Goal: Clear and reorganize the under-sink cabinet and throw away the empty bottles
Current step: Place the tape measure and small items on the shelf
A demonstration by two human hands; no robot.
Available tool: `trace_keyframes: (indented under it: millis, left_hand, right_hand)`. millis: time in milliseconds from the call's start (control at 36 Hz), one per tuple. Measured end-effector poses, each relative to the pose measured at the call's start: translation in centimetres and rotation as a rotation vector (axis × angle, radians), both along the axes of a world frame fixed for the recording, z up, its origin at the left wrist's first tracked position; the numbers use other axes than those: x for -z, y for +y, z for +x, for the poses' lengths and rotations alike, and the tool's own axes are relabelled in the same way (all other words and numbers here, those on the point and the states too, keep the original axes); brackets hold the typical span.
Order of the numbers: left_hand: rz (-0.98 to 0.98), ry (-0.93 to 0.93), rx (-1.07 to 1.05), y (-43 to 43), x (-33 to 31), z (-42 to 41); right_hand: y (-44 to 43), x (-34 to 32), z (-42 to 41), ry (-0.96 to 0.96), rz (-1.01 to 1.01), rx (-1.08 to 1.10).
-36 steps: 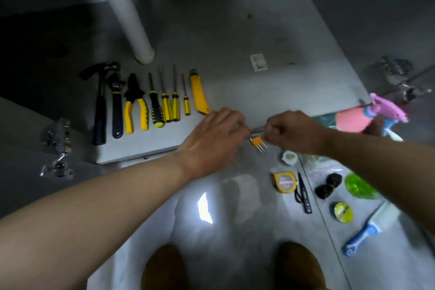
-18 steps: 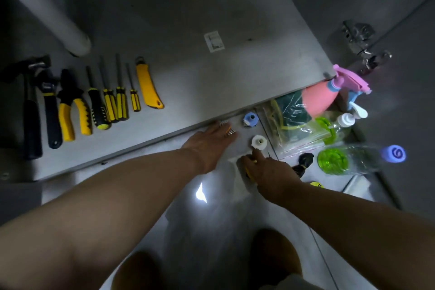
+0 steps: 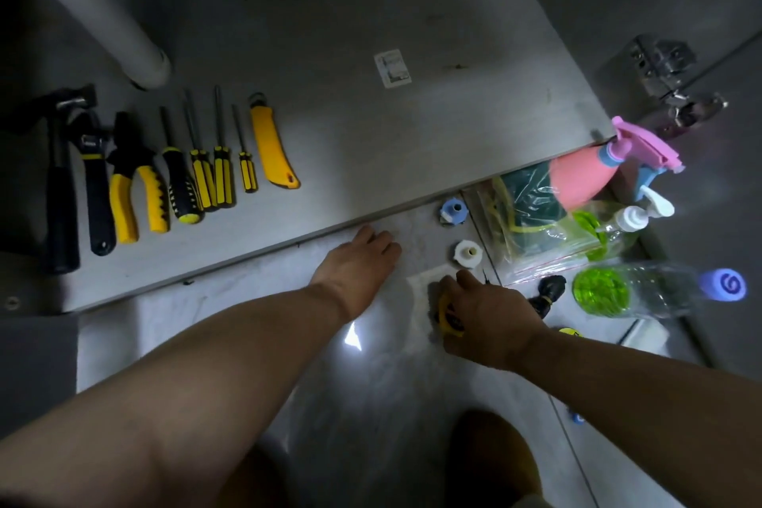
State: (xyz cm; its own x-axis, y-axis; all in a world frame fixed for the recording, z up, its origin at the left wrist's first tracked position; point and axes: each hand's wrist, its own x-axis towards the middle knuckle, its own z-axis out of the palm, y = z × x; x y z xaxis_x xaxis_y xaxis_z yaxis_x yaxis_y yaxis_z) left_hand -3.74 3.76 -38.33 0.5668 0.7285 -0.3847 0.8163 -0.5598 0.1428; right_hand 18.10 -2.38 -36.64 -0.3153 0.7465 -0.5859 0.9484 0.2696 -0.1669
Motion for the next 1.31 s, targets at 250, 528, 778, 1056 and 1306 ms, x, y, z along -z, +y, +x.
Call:
trace_keyframes:
  millis: [250,528,778,1056,1306]
  left_hand:
    - [-0.087,0.114,-0.272,-0.7,0.4,-2.5]
    - [-0.506,-0.442,-0.47,-1.4,-5.5,-4.2]
    - [-0.698,-1.053,-0.956,5.0,-13.2,-6.8]
    - [-0.252,-1.23,-1.293,10.9,-11.5,-12.4]
    - [0.005,-0.947,-1.097,16.2,-11.1,-14.5]
  right_hand:
    - [0.7,-1.3,-1.2,0.252,-0.02,0.221]
    - [4.1,-6.1,-3.4,0.414,0.117,0.248]
    - [14.7,-9.6,-7.5,0.571,0.318,0.352]
    - [23.5,-7.5,-14.9,0.52,0.336,0.366]
    - [26.1,-6.6,-17.4,0.447,0.468,0.307]
